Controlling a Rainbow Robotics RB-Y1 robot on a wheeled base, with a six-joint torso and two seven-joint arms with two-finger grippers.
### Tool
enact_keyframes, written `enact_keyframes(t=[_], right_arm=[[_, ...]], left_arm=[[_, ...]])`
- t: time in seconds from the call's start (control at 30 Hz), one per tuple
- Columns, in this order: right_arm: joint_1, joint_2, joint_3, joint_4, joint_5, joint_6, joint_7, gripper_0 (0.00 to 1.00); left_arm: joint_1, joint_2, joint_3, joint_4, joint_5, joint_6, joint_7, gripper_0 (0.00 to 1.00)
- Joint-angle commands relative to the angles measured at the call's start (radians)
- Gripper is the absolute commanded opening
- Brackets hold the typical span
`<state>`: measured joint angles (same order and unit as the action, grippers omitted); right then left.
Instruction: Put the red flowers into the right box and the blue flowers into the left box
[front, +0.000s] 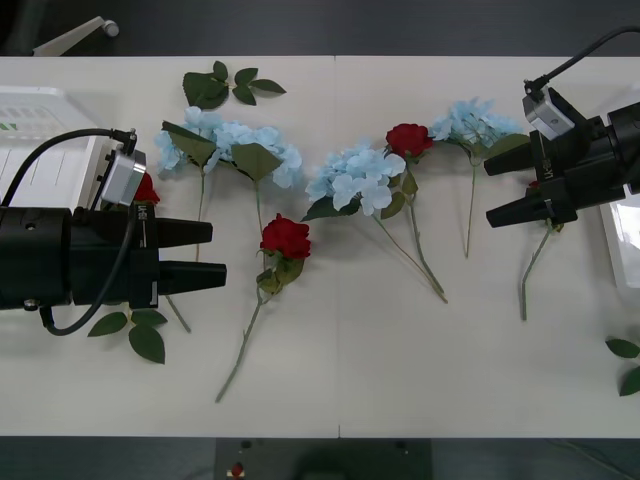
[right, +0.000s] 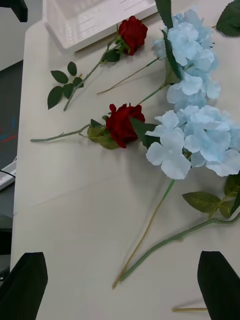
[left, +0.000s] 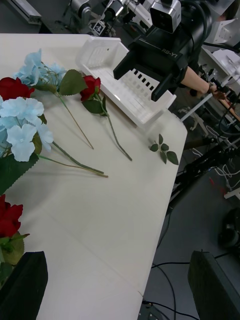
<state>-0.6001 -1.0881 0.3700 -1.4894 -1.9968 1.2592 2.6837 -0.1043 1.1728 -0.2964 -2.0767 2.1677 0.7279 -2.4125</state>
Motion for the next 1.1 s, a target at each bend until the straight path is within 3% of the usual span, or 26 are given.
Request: enact_keyframes(t=[0.03, 1.1], right_arm=[[-0.009, -0.027, 0.006, -0.018, -0.007, 0.005, 0.022, 1.00], [-0.009, -0.027, 0.006, -0.018, -0.007, 0.005, 0.022, 1.00]], left_arm=[[-0.008, 0.013, 0.006, -0.009, 0.009, -0.005, -0.037, 0.81], [-0.008, 0.013, 0.006, -0.009, 0.009, -0.005, -0.037, 0.81]])
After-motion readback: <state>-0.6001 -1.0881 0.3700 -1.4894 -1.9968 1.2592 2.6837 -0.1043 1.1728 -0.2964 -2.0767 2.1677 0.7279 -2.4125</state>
